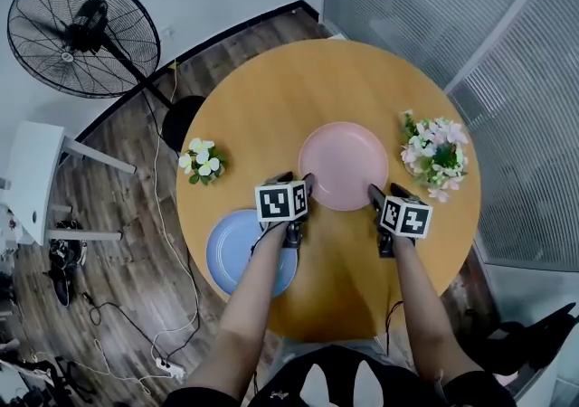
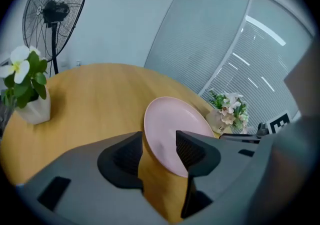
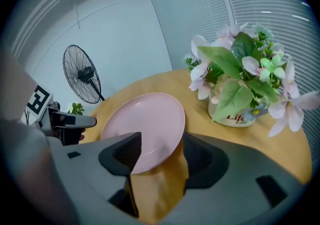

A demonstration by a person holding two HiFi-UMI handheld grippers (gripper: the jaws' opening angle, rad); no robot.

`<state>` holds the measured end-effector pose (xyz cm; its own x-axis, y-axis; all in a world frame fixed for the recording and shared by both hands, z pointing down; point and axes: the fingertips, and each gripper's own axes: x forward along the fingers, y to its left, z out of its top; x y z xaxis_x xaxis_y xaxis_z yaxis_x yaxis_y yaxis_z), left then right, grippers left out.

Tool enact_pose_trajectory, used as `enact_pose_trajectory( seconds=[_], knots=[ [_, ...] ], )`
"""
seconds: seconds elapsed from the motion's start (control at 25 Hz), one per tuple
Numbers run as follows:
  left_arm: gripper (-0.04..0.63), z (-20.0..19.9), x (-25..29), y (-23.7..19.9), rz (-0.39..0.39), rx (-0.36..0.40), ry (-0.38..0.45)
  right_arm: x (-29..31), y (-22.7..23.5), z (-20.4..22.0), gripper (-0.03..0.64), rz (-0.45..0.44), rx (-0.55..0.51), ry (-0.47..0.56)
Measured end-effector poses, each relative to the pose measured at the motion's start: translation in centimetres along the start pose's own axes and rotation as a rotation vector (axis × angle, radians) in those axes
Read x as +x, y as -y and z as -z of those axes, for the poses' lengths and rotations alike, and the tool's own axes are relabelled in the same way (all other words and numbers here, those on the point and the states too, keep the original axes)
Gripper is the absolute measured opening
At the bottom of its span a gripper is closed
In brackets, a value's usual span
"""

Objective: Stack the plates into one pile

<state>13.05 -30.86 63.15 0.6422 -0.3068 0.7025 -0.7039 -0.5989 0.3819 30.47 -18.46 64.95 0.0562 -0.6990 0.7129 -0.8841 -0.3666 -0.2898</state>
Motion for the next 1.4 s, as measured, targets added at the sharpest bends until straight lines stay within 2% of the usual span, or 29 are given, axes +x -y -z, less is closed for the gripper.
enact_pose_trajectory(
  seconds=[0.2, 0.44, 0.64, 0.72, 1.16, 1.4],
  knots=[
    [0.213, 0.9, 2.4, -0.5, 0.025, -0.083, -0.031, 1.7, 1.4, 1.4, 0.261, 0.009, 0.021, -0.049],
    [0.209, 2.6, 4.4, -0.7, 0.036, -0.136, -0.089, 3.1, 2.2, 2.8, 0.236, -0.014, 0.065, -0.091],
    [0.155, 3.5, 4.9, -0.5, 0.040, -0.149, -0.105, 3.3, 1.6, 3.1, 0.184, -0.060, 0.104, -0.084],
    [0.090, 3.5, 5.0, -0.9, 0.019, -0.160, -0.103, 3.3, 1.4, 3.1, 0.144, -0.071, 0.103, -0.082],
    [0.090, 3.3, 4.5, -0.5, 0.047, -0.167, -0.102, 2.3, 1.1, 2.0, 0.133, -0.069, 0.118, -0.049],
    [0.090, 2.1, 2.9, 0.2, 0.082, -0.182, -0.058, 0.7, 0.3, 0.6, 0.135, -0.081, 0.096, -0.012]
  ],
)
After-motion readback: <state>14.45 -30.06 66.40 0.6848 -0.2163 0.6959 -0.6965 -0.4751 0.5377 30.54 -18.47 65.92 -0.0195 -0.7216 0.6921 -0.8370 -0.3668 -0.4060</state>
